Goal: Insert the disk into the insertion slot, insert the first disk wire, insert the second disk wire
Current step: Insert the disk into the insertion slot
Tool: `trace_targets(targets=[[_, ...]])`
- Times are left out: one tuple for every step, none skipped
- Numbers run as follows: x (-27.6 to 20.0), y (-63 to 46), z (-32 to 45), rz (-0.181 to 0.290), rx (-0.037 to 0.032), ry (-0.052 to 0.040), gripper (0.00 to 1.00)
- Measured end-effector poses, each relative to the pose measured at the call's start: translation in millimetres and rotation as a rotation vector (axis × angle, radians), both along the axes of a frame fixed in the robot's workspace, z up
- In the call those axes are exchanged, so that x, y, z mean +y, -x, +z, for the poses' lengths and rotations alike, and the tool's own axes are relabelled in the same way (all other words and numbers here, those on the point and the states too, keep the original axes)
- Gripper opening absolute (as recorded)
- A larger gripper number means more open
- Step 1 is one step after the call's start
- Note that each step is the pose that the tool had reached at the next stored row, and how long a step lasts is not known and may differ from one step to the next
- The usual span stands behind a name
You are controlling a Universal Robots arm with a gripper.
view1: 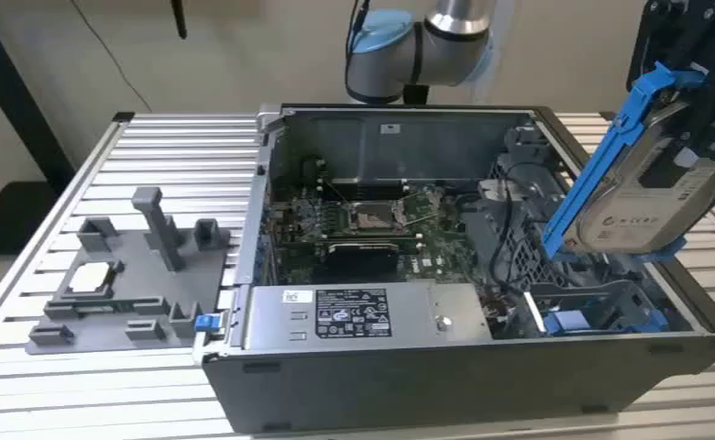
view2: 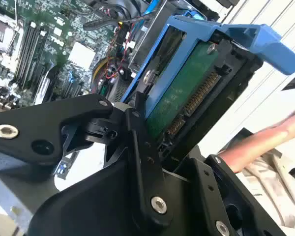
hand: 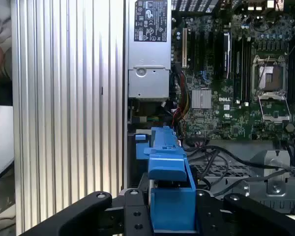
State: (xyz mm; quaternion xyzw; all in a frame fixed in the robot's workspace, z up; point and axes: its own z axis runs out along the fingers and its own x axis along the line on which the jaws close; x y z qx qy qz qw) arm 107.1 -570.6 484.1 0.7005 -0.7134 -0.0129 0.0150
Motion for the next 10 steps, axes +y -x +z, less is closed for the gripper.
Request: trace_targets(targets=[[0.0, 0.0, 0.0, 0.0, 0.0, 0.0, 0.0], [0.0, 0.0, 0.0, 0.0, 0.0, 0.0, 0.0], [0.0, 0.0, 0.0, 0.0, 0.0, 0.0, 0.0], [0.0, 0.0, 0.0, 0.0, 0.0, 0.0, 0.0], [0.0, 0.0, 0.0, 0.0, 0.0, 0.0001, 0.0], [0.0, 0.0, -0.2, 0.0, 0.0, 0.0001, 0.0], [0.0, 0.0, -0.4, 0.0, 0.0, 0.0001, 0.0], [0.0, 0.0, -0.7, 0.0, 0.0, -0.0001, 0.0], [0.0, 0.0, -1.0, 0.0, 0.0, 0.0, 0.0], [0.0, 0.0, -1.4, 0.0, 0.0, 0.0, 0.0]])
